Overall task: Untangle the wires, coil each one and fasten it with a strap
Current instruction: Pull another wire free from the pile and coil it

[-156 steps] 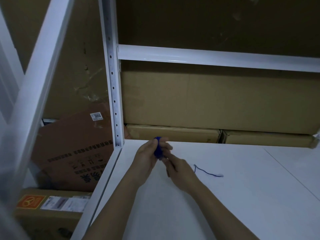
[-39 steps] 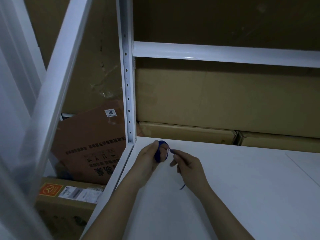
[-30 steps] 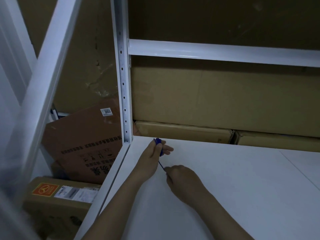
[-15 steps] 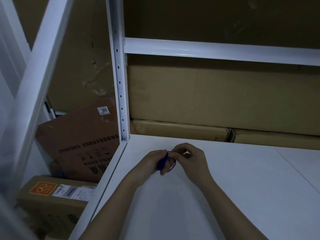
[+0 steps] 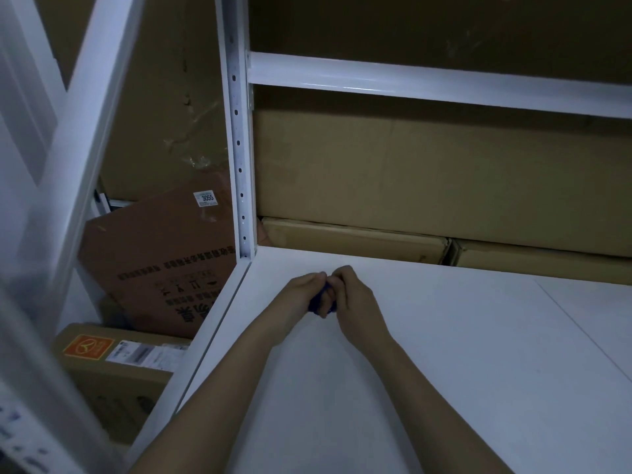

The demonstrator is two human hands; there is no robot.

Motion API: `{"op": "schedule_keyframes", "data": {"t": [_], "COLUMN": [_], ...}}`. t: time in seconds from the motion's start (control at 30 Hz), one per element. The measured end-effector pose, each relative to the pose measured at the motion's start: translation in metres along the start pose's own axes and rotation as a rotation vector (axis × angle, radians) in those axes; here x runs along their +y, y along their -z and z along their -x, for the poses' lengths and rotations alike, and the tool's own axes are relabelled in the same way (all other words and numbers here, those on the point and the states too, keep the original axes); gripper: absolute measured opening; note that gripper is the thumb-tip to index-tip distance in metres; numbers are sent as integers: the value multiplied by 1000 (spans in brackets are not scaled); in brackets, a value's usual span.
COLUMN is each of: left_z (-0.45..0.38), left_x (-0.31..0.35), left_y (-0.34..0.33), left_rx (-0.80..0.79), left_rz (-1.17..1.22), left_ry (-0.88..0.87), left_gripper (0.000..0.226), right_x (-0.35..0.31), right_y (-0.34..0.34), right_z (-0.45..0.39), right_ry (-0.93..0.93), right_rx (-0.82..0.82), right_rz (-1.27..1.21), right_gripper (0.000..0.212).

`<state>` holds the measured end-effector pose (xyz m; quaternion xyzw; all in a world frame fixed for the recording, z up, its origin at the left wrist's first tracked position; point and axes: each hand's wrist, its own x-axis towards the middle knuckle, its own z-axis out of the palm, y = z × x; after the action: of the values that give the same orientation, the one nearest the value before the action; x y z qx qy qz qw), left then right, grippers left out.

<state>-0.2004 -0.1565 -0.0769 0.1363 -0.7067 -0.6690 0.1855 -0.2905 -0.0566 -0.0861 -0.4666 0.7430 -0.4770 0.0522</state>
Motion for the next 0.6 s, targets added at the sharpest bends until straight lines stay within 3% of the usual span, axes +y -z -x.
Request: {"op": "schedule_keyframes", "data": {"t": [0.17, 0.4, 0.5, 0.6], "left_z": [-3, 14, 18, 15], "left_x": [3, 6, 5, 2], "left_y": [3, -10, -15, -20], "left_rx": [157, 188, 130, 194], "left_rz": [-301, -419, -435, -493], "left_ry": [-62, -74, -14, -18], "left_gripper": [38, 33, 29, 28], "right_x": [-4, -12, -12, -10], "right_y": [-1, -6, -5, -3], "right_z": [-5, -7, -1, 7], "right_ry": [77, -106, -114, -82], "right_rx": [72, 88, 103, 151], "right_rz": [-20, -250, -302, -278], "right_gripper": [23, 27, 30, 30]}}
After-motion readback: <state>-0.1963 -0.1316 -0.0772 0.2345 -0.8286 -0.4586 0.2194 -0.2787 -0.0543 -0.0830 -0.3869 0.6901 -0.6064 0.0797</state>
